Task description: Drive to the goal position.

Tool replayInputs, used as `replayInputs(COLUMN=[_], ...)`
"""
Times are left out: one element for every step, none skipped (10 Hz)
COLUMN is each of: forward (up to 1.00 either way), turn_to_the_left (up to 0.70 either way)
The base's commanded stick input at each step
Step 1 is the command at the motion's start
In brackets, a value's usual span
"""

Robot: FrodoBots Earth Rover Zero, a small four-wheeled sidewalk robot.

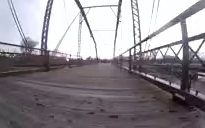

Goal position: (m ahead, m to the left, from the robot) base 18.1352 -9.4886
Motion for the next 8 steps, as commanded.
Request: replayInputs(forward=[1.00, 1.00, 1.00, 1.00, 1.00, 1.00, 1.00, 1.00], turn_to_the_left=[-0.17, -0.40, -0.40, -0.40, -0.13, 0.00, 0.00, 0.00])
